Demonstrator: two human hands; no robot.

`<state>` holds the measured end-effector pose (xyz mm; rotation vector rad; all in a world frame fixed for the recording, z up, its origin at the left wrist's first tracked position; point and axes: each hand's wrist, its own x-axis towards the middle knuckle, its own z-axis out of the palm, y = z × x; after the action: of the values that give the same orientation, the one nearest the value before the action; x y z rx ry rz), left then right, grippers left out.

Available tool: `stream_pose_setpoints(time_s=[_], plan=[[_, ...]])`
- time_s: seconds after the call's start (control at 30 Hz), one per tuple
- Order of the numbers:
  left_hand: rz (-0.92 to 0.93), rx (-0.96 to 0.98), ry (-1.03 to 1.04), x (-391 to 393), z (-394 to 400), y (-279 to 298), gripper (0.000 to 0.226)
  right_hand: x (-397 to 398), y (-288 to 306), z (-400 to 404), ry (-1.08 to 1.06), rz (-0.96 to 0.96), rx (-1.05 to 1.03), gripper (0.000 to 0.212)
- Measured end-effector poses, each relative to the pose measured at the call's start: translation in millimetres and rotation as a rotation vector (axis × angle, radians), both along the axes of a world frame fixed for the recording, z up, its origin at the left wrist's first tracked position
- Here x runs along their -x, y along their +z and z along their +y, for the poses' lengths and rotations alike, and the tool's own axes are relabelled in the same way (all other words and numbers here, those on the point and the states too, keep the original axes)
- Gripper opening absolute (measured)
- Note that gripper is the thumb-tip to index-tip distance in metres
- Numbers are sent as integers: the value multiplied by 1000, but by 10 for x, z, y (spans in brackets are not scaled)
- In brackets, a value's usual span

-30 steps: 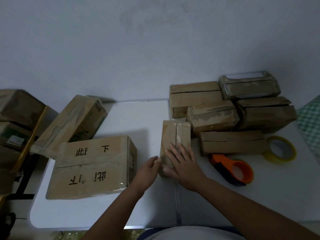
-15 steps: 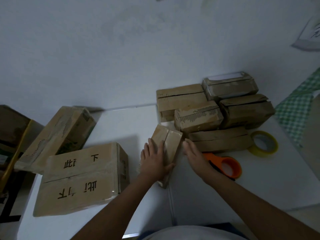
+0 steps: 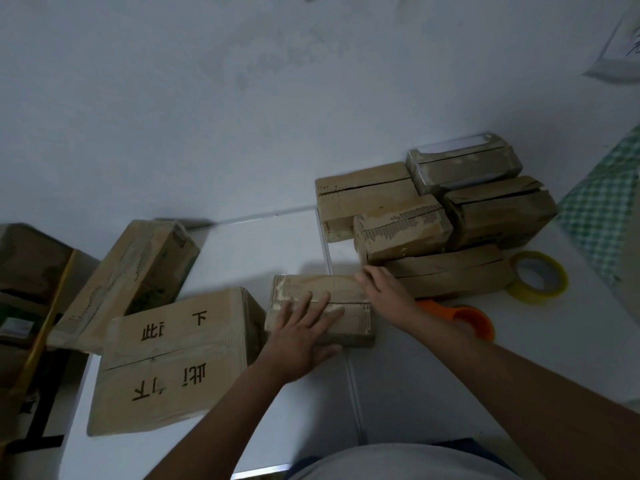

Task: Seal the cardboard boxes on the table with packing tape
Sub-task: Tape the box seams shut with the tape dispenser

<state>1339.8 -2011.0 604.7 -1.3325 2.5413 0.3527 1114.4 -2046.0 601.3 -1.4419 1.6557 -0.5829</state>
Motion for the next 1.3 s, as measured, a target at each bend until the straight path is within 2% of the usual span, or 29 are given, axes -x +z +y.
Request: stream_pose_setpoints(time_s=[0.13,0.23,0.3,0.4,0.5,0.63,0.73,0.83,0.93,1.03,1.1,1.23,1.3], plan=[[98,-16,130,174,3,38,75,122,-37,240,-16,15,96,32],[156,18,133,341,-111,43,81,118,-45,487,-82,-22,114,15],[149,26,103,425,-149,-3,81,110,-41,634,-51,-61,108,18],[128,10,52,452,-114,-141,86,198,-75,768,35,-11,103,28],[70,76,5,378,-80,-263,86,446,-169,811,-101,45,85,29],[41,182,-37,337,-49,-351,82,824,-406,857,-313,335,-9,36],[50,213,-34,359,-31,-358,86,928,-518,865,-361,311,-152,45],[29,186,-22,358,-37,-342,86,946,-570,867,-334,284,-182,49],[9,173,-23,359,-43,-325,82,999,-604,889,-288,354,-236,45],[16,158,-9,367,-43,-341,83,1082,-612,956,-274,390,-271,21],[24,144,-7,368,-41,-333,83,1136,-607,1050,-236,422,-234,15],[12,127,-19,399,-37,-251,79,1251,-576,1268,-164,437,-118,21],[89,135,11,543,-29,-150,78,1286,-553,1302,-124,455,-108,23]])
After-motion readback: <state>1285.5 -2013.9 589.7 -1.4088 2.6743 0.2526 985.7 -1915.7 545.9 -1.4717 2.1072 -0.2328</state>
